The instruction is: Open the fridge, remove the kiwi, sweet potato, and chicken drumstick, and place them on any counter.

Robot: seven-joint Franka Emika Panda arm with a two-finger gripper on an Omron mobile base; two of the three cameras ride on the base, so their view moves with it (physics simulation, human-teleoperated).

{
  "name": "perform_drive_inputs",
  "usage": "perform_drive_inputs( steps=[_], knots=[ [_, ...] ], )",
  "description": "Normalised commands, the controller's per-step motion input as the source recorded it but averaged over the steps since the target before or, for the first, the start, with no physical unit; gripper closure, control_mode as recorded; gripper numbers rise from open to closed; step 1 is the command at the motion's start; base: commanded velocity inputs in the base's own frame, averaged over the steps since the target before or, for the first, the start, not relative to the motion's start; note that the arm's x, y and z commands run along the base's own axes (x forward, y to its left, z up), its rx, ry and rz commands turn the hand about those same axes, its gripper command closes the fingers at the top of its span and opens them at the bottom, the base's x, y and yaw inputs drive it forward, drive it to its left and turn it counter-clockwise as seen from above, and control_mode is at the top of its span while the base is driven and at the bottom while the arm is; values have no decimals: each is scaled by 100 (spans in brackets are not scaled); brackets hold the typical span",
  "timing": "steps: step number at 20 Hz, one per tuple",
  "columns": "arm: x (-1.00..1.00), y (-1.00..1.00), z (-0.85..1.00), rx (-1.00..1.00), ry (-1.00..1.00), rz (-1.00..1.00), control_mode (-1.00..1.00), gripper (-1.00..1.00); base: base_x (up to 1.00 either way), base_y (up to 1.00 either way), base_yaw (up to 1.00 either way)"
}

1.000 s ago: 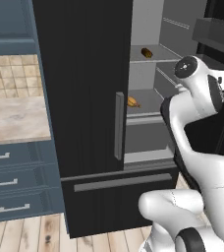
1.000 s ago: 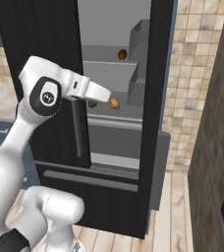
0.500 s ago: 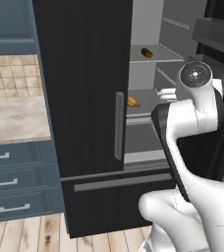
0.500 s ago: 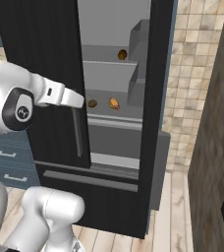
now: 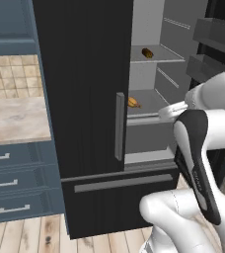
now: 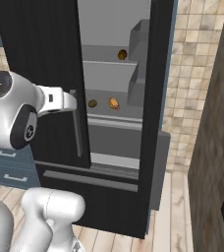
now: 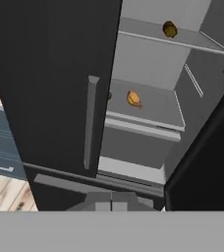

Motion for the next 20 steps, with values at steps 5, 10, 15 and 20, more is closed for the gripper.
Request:
perform_drive_inputs(
  steps=[5, 10, 15, 20],
  knots=[
    [18, 47, -5, 0, 4, 19, -100, 100, 0, 0, 0],
    [26, 39, -5, 0, 9, 6, -100, 100, 0, 0, 0],
    [10, 11, -1, 0, 4, 0, -100, 100, 0, 0, 0],
    [3, 0, -7, 0, 4, 0, -100, -100, 0, 0, 0]
  ],
)
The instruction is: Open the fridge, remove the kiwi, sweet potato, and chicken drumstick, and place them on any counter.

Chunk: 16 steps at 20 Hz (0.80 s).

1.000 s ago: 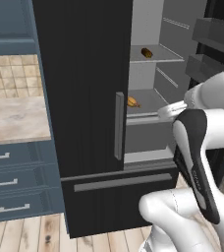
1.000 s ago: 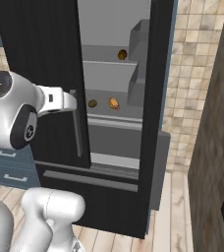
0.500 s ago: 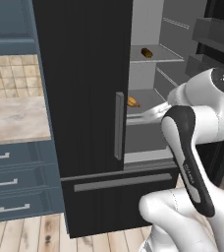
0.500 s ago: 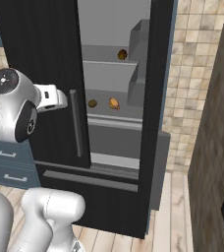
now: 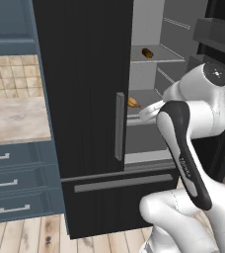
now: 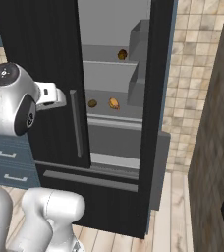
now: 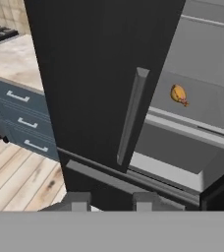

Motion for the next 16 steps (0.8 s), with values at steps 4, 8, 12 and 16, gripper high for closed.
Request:
perform_drive_inputs(
  steps=[4, 8, 12, 16],
  knots=[
    [21, 14, -14, 0, 0, 0, -100, -100, 0, 0, 0],
    [35, 27, -12, 0, 0, -4, -100, -100, 0, 0, 0],
    [41, 27, -17, 0, 0, -8, -100, -100, 0, 0, 0],
    [33, 3, -5, 0, 0, -10, -100, -100, 0, 0, 0]
  ],
)
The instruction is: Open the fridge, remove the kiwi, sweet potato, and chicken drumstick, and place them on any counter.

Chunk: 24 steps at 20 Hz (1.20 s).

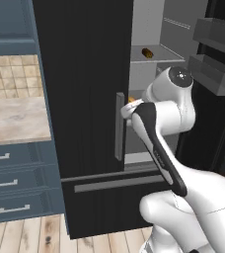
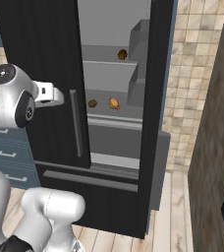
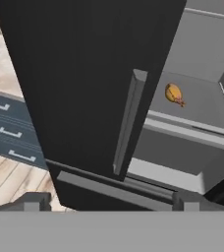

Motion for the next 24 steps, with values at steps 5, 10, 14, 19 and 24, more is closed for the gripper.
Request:
perform_drive_inputs(
  steps=[5, 10, 14, 19, 24],
  knots=[
    [49, 0, -16, 0, 0, -11, -100, -100, 0, 0, 0],
    [55, 0, -27, 0, 0, -8, -100, -100, 0, 0, 0],
    [52, -3, -32, 0, 0, -2, -100, -100, 0, 0, 0],
    [46, -1, -25, 0, 0, 0, -100, -100, 0, 0, 0],
    [51, 0, -18, 0, 0, -2, -100, -100, 0, 0, 0]
  ],
)
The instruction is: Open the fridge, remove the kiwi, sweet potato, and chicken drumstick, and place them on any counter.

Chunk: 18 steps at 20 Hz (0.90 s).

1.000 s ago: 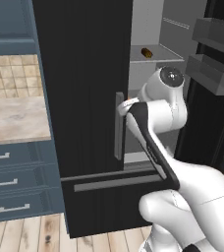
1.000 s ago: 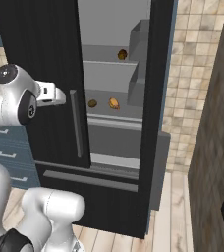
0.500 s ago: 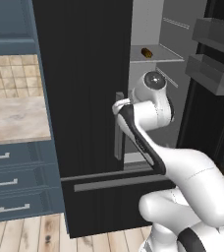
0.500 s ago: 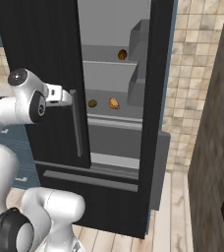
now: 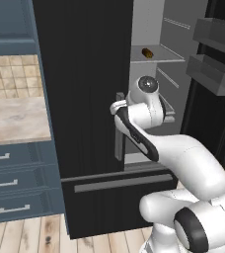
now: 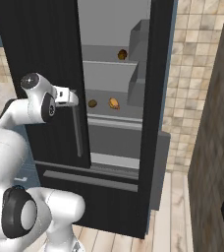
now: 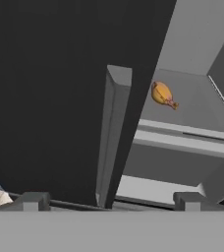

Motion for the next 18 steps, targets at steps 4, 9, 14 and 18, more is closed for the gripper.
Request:
perform_drive_inputs(
  steps=[4, 9, 14, 18],
  knots=[
    [35, 0, -17, 0, 0, -3, -100, -100, 0, 0, 0],
    [37, 0, -17, 0, 0, -3, -100, -100, 0, 0, 0],
    [33, 0, -17, 0, 0, -3, -100, -100, 0, 0, 0],
    [36, 0, -13, 0, 0, -2, -100, -100, 0, 0, 0]
  ],
)
